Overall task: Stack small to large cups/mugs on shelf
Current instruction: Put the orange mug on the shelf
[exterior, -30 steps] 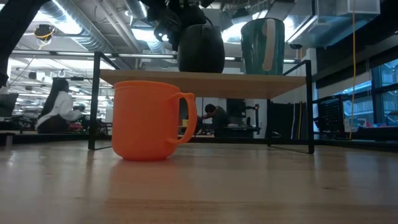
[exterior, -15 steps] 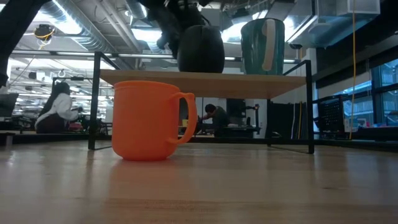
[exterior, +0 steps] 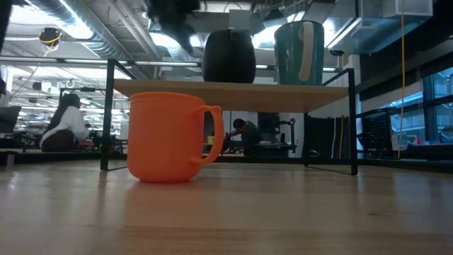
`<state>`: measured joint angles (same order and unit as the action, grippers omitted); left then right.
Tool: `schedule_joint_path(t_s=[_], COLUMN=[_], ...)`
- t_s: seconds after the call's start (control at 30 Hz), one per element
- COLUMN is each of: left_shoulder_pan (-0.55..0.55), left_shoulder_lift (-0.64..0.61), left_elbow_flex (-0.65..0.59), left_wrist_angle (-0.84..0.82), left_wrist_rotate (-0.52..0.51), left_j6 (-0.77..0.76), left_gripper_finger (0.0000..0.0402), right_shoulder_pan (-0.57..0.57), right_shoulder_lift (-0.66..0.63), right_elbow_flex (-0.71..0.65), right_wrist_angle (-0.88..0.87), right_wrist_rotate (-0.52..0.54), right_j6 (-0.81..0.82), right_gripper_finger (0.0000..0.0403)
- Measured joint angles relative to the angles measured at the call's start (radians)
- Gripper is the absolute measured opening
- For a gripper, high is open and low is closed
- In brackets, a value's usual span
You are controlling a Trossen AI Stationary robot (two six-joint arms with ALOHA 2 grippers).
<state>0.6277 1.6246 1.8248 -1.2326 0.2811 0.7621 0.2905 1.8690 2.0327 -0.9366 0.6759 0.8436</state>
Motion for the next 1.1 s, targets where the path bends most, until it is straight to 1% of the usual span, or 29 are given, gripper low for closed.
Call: schedule_joint_path(t_s=[0.07,0.13,0.23,0.37,0.53,0.7,0.8,0.9,1.0,1.1], left_shoulder_pan=[-0.003,-0.016,-0.038,-0.083,-0.202,-0.336,-0.418,-0.496,-0.586,-0.694], left_shoulder_lift=[-0.054,-0.117,-0.222,-0.398,-0.639,-0.820,-0.883,-0.918,-0.924,-0.907], left_elbow_flex=[-0.010,-0.047,-0.141,-0.323,-0.542,-0.667,-0.714,-0.743,-0.776,-0.807], left_wrist_angle=[-0.035,-0.041,-0.041,-0.043,-0.041,-0.042,-0.048,-0.061,-0.058,-0.035], left_wrist_rotate=[0.042,0.042,-0.015,-0.071,-0.157,-0.189,-0.193,-0.206,-0.211,-0.211], left_j6=[-0.038,-0.079,-0.153,-0.292,-0.526,-0.819,-0.980,-1.119,-1.244,-1.337], left_gripper_finger=[0.0021,0.0021,0.0021,0.0021,0.0033,0.0062,0.0075,0.0082,0.0081,0.0081], right_shoulder_pan=[0.000,0.000,0.006,0.021,0.043,0.048,0.047,0.048,0.054,0.075], right_shoulder_lift=[-0.026,-0.050,-0.076,-0.100,-0.103,-0.106,-0.106,-0.106,-0.106,-0.105], right_elbow_flex=[0.000,0.000,0.000,0.000,0.000,0.000,0.000,0.000,0.000,0.000], right_wrist_angle=[0.031,0.067,0.096,0.089,0.088,0.088,0.088,0.088,0.088,0.086], right_wrist_rotate=[0.007,0.007,0.021,0.044,0.062,0.065,0.065,0.065,0.067,0.078], right_j6=[-0.045,-0.078,-0.118,-0.118,-0.115,-0.095,-0.093,-0.090,-0.090,-0.104], right_gripper_finger=[0.0102,0.0109,0.0124,0.0147,0.0173,0.0186,0.0187,0.0187,0.0187,0.0187])
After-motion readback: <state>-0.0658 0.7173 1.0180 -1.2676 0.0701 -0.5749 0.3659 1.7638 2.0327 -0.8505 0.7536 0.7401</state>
